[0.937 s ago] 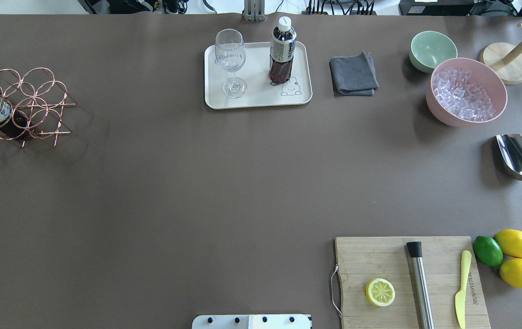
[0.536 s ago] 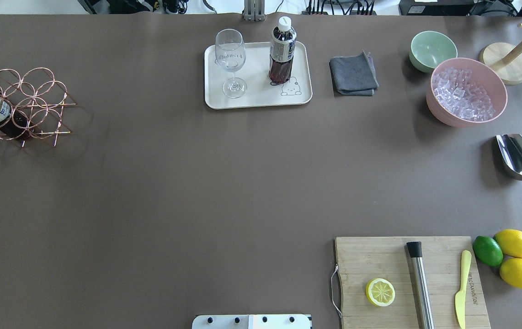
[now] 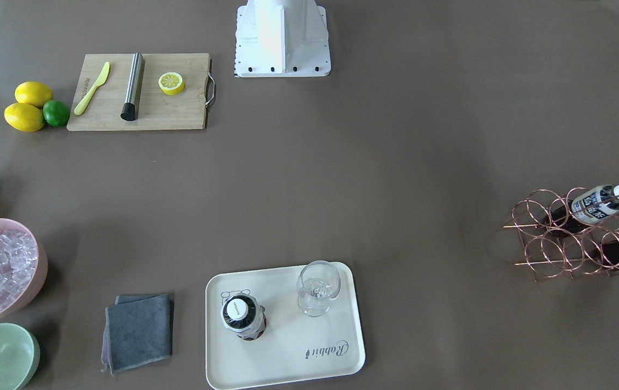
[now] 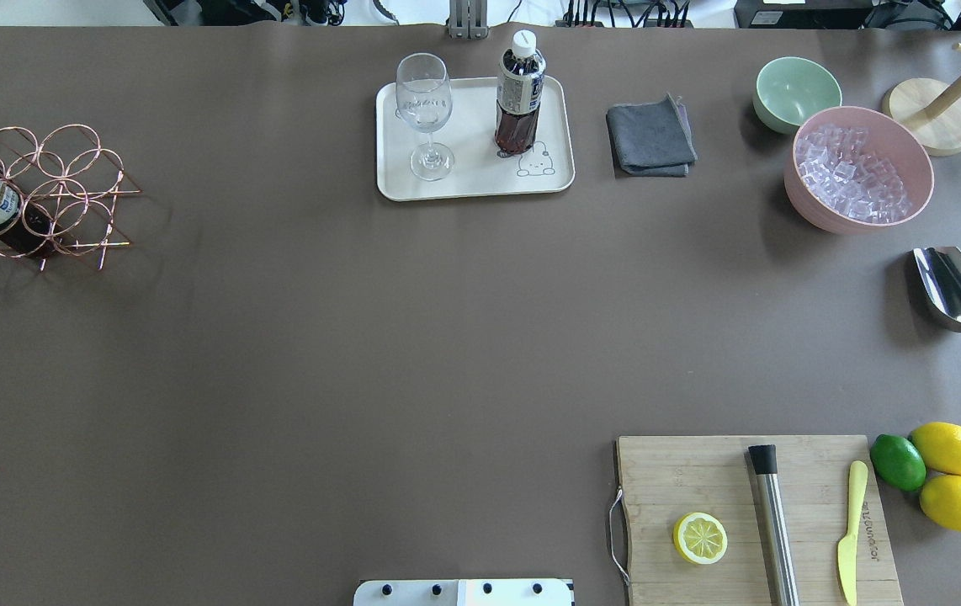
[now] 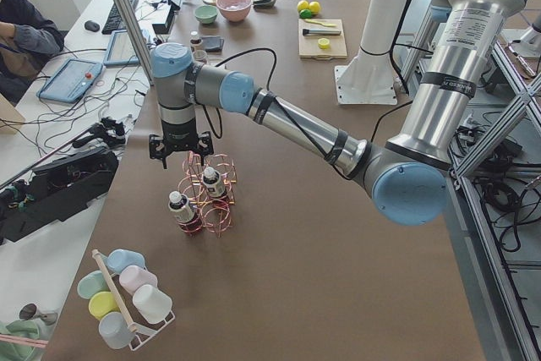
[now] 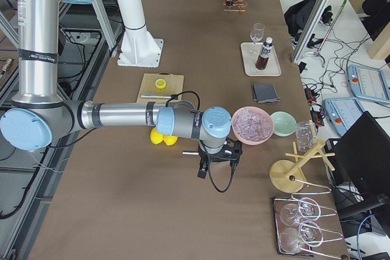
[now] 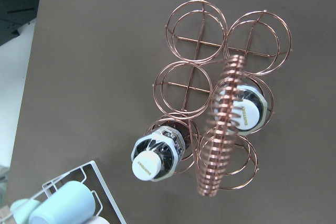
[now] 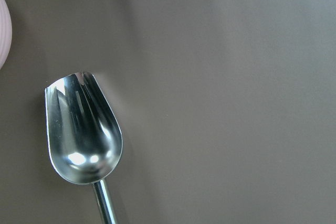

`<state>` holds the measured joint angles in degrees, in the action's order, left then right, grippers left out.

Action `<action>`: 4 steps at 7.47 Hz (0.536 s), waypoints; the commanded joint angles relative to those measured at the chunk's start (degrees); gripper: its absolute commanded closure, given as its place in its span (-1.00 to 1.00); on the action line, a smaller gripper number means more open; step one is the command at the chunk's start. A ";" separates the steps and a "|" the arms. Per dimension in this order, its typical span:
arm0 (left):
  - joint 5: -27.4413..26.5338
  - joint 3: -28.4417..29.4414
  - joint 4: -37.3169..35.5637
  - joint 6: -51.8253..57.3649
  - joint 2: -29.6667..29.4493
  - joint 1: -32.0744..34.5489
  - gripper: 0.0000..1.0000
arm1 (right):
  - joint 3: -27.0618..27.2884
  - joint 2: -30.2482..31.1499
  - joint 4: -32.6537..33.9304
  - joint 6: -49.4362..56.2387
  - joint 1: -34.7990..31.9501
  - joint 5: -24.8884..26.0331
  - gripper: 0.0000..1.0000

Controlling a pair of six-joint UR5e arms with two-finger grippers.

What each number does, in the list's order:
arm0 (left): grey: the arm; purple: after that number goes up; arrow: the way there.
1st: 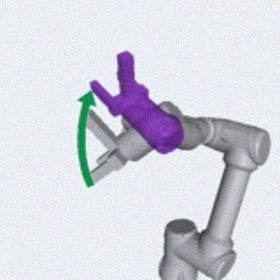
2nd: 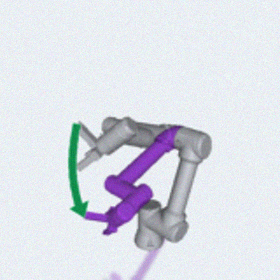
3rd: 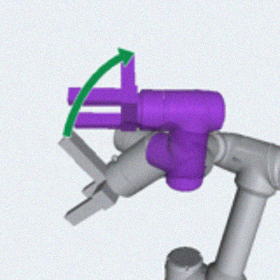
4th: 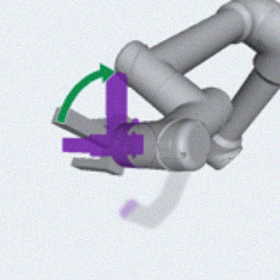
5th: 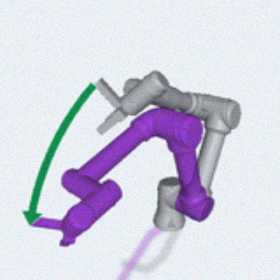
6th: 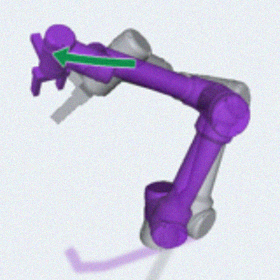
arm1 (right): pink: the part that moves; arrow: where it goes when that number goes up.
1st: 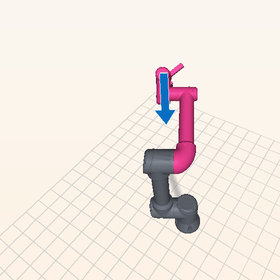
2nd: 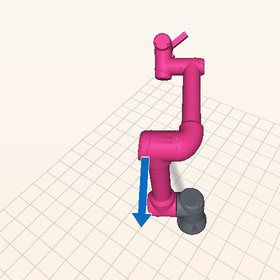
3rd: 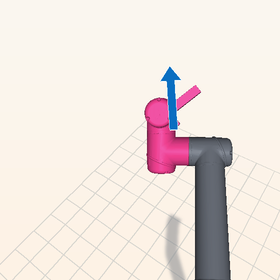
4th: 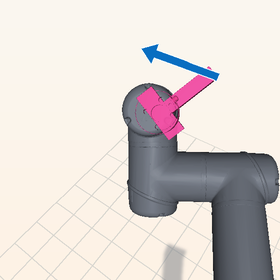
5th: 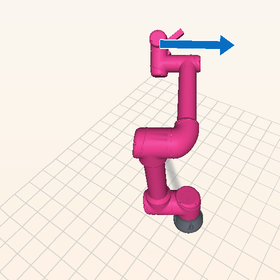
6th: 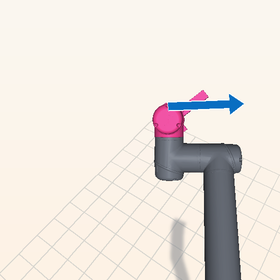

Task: Take tea from basket to plate

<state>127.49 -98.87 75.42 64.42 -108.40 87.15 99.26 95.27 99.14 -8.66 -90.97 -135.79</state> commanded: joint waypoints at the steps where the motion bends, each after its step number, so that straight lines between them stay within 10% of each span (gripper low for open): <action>1: 1.70 0.08 -2.82 -9.70 1.51 4.07 -0.97 | 0.05 0.00 0.00 0.05 0.00 0.00 -1.00; 4: 6.63 0.08 -2.39 -27.19 6.44 4.69 -0.97 | 0.05 0.00 0.00 0.05 0.00 0.00 -1.00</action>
<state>132.54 -98.84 72.74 46.57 -104.29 91.62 99.31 95.27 99.14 -8.61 -90.97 -135.79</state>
